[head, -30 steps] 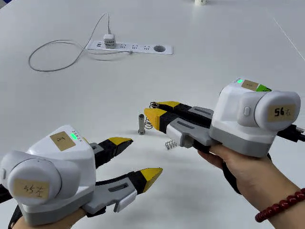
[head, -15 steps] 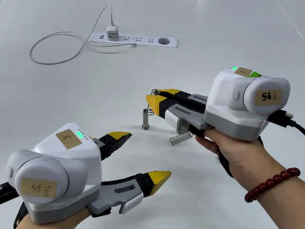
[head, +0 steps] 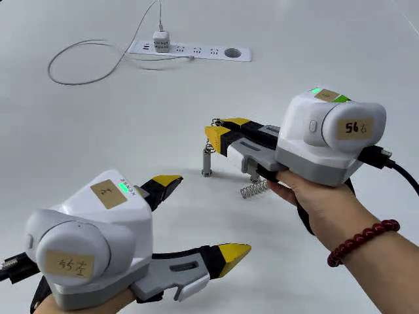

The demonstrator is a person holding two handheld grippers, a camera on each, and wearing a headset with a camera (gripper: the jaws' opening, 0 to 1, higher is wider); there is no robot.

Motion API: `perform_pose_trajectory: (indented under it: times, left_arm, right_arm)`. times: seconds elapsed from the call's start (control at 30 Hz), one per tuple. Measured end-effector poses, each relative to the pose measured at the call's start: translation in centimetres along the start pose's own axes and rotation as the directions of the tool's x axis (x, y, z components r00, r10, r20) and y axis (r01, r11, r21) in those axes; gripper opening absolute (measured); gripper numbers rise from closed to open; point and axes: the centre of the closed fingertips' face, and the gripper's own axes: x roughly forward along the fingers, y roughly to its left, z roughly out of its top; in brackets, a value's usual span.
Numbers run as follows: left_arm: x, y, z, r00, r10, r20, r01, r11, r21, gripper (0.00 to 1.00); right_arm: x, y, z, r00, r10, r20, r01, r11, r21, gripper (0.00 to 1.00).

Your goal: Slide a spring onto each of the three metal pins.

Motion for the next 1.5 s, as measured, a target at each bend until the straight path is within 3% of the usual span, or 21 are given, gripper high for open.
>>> perform_pose_trajectory:
  times: [0.4, 1.03, 1.5]
  left_arm:
    - [-0.1, 0.4, -0.1, 0.9998, 0.021, 0.002, -0.020, 1.000, -0.023, 0.88]
    - [-0.7, 1.4, 0.2, 0.9976, 0.070, -0.005, -0.070, 0.997, -0.028, 0.87]
    - [-0.8, 1.4, 0.1, 0.9975, 0.069, -0.016, -0.069, 0.997, -0.022, 0.86]
  right_arm:
    - [0.7, 0.2, -1.0, 0.9997, -0.013, -0.020, 0.011, 0.998, -0.065, 0.11]
    - [0.8, 0.5, -2.6, 0.9970, -0.040, -0.065, 0.028, 0.984, -0.175, 0.11]
    - [1.2, 0.2, -4.6, 0.9907, -0.063, -0.121, 0.041, 0.983, -0.177, 0.11]
